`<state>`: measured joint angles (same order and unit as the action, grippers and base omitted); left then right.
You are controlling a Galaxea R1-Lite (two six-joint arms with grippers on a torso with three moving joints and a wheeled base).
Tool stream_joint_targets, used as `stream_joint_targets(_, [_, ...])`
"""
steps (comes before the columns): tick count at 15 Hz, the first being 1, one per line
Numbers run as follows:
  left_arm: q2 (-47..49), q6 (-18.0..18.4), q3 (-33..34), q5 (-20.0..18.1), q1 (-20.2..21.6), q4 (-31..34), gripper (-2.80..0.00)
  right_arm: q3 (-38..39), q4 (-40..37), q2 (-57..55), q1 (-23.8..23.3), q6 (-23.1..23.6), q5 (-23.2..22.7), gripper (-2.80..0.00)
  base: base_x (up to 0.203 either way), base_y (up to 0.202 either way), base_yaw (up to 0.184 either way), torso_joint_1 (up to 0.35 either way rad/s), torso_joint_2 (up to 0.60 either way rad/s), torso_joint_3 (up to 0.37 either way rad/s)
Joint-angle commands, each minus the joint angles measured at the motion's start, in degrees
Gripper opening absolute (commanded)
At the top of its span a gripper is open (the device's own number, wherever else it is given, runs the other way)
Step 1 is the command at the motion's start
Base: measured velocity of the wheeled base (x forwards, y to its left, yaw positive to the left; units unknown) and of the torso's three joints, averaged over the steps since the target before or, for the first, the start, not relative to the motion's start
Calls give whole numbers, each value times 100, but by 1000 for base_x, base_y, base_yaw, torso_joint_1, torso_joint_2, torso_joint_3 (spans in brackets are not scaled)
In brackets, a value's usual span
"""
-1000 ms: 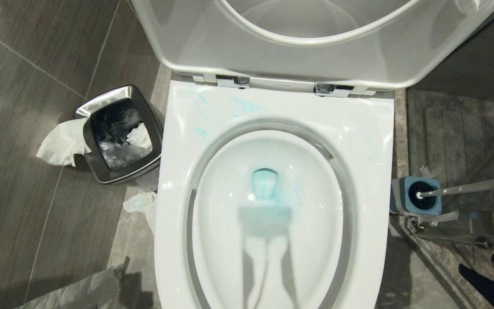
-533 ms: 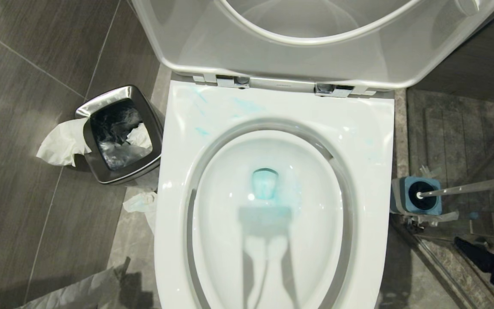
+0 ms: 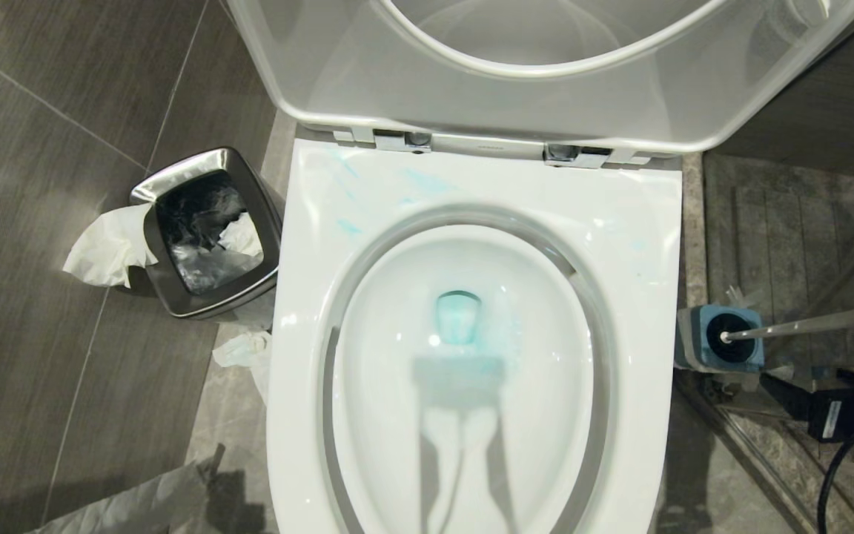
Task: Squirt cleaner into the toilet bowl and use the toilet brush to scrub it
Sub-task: Scrub the toilet bowl
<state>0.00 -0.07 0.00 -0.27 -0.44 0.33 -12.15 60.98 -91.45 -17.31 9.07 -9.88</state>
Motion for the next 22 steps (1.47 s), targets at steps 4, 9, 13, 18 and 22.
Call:
stream_joint_targets(4, [9,-1,0,0,0,2,-280,-327,1196,-869,20,184,82,0,0,0,0,0,0,0])
stream_joint_targets(9, [9,-1,0,0,0,2,-280,-292,2228,-1002,114,346,100,0,0,0,0,0,0,0])
stream_joint_targets(13, [9,-1,0,0,0,2,-280,-280,2388,-998,119,336,100,0,0,0,0,0,0,0])
stream_joint_targets(18, [9,-1,0,0,0,2,-280,-411,2600,-1059,113,250,210,0,0,0,0,0,0,0])
stream_joint_targets(22, [9,-1,0,0,0,2,-280,-445,2668,-1060,105,16,602,0,0,0,0,0,0,0])
